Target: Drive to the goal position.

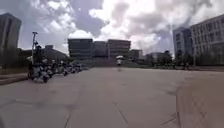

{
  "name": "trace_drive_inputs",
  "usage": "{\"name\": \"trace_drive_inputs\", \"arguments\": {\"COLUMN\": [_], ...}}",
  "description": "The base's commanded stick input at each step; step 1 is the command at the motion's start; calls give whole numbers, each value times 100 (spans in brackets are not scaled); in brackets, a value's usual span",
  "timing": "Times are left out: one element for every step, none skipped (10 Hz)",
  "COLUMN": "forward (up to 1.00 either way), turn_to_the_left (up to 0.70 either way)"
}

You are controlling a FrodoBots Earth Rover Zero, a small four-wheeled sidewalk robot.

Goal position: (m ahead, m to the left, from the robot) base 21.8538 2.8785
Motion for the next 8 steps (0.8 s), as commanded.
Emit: {"name": "trace_drive_inputs", "arguments": {"forward": [100,100,100,100,100,100,100,100], "turn_to_the_left": [0,0,0,0,-5,-10,-9,-2]}}
